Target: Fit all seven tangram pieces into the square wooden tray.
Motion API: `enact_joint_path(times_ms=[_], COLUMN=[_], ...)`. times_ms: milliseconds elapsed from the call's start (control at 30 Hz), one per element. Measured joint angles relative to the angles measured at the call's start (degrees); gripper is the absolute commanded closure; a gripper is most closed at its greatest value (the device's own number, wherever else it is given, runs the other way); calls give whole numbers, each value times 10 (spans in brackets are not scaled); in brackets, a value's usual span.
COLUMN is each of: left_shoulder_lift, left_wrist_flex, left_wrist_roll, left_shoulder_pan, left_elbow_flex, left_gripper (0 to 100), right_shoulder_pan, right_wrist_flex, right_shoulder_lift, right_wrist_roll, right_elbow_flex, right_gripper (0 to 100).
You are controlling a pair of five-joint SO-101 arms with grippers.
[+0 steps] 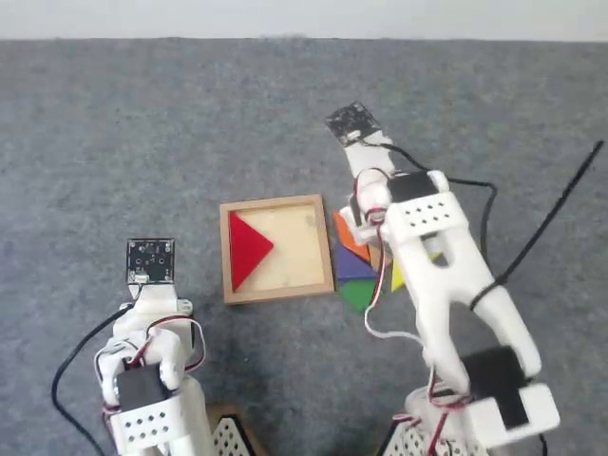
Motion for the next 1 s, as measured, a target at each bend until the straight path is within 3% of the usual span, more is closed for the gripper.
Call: enact_joint_path(times_ms=[233, 767, 1000], left_shoulder_lift=[0, 0, 0], left_wrist_flex=[0, 0, 0], left_wrist_roll=[0, 0, 0], left_shoulder_pan=[0, 0, 0], left_elbow_flex=[0, 0, 0], left_gripper=[985, 985, 985], right_shoulder_pan=[88, 94, 95], right_wrist_flex=[0, 0, 0], right_shoulder_lift=[54, 135, 138], right_wrist_roll=[-93, -113, -113], right_elbow_flex=[4, 31, 31], right_gripper=[705, 708, 879])
